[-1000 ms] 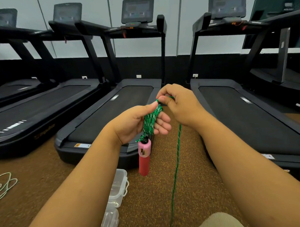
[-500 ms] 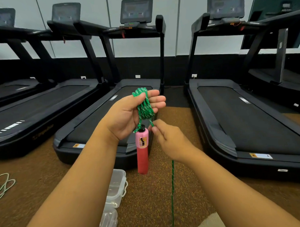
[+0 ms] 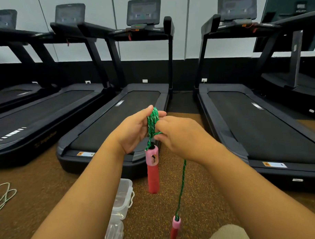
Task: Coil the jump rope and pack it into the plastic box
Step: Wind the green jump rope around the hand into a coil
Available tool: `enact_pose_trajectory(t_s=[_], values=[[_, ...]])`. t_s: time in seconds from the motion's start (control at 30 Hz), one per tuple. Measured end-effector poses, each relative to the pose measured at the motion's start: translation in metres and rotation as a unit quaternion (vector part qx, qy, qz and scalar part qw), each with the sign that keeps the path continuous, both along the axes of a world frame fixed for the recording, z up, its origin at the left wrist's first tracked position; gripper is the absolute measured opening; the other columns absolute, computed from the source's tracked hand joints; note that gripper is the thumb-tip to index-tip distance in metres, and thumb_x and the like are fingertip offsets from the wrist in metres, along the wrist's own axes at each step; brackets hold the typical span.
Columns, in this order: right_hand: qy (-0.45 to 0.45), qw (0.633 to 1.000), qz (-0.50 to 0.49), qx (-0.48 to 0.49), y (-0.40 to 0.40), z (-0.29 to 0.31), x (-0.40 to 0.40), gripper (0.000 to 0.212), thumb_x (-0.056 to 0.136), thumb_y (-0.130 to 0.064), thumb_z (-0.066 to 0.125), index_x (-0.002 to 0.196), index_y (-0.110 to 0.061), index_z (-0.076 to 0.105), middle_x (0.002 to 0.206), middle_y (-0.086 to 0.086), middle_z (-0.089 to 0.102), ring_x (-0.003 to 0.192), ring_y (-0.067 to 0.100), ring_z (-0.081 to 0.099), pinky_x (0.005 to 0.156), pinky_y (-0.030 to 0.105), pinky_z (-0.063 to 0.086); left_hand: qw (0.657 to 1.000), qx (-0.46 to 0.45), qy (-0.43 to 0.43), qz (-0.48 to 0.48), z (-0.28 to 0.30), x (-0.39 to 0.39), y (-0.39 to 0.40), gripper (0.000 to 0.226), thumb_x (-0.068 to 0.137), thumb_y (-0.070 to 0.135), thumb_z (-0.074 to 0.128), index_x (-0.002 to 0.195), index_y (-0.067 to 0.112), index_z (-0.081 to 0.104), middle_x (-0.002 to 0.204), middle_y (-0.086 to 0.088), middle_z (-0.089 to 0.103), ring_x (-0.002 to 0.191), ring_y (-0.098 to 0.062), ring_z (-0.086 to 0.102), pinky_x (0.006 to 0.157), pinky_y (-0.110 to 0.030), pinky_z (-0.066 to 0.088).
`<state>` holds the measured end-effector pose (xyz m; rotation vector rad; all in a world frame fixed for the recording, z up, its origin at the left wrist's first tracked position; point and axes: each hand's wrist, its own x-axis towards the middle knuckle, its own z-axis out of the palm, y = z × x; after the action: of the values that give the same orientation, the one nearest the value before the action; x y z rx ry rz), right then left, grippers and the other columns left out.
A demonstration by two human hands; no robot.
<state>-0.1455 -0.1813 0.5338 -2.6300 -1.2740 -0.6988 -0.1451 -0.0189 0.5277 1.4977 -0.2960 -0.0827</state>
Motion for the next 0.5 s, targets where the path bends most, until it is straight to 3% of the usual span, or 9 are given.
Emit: enact_pose_trajectory(t_s=[0.1,0.23,0.37,0.5], values=[[-0.007,1.000,0.002,-0.007,-0.001,0.014,0.001,0.023,0.094,-0.038,0.051,0.099,-0.016,0.056,0.094,-0.002,0.053,0.082,0.018,0.057,0.069,0.036,0.050,0.999,-0.003,0.008,-0.044,0.000,-0.001,0.000,0.056,0.099,0.045,0.023,0.106,0.006,0.063,0.089,-0.003,0.072,0.083,-0.011,0.067,0.081,-0.026,0.047],[-0.013,1.000,-0.003,-0.021,0.000,0.028,0.006,0.022,0.093,-0.037,0.053,0.097,-0.016,0.056,0.086,-0.006,0.041,0.076,0.016,0.049,0.065,0.032,0.042,0.998,0.021,0.001,-0.061,0.000,0.001,0.002,0.064,0.093,0.055,0.022,0.094,0.006,0.064,0.078,-0.002,0.069,0.079,-0.012,0.064,0.085,-0.030,0.045],[-0.034,0.999,0.006,-0.003,-0.003,0.041,0.013,0.019,0.091,-0.033,0.058,0.105,-0.021,0.061,0.090,-0.008,0.044,0.083,0.017,0.055,0.070,0.036,0.048,0.998,0.035,-0.004,-0.058,-0.002,0.004,0.003,0.072,0.096,0.056,0.014,0.089,0.013,0.072,0.096,-0.020,0.069,0.094,-0.026,0.065,0.092,-0.038,0.045],[-0.034,0.998,0.011,0.043,-0.007,0.056,0.023,0.014,0.093,-0.029,0.055,0.100,-0.021,0.064,0.092,-0.005,0.052,0.084,0.014,0.052,0.072,0.034,0.047,0.998,0.040,0.001,-0.058,-0.004,0.007,0.005,0.082,0.095,0.059,0.017,0.113,-0.008,0.061,0.115,-0.032,0.061,0.104,-0.037,0.060,0.105,-0.050,0.039]])
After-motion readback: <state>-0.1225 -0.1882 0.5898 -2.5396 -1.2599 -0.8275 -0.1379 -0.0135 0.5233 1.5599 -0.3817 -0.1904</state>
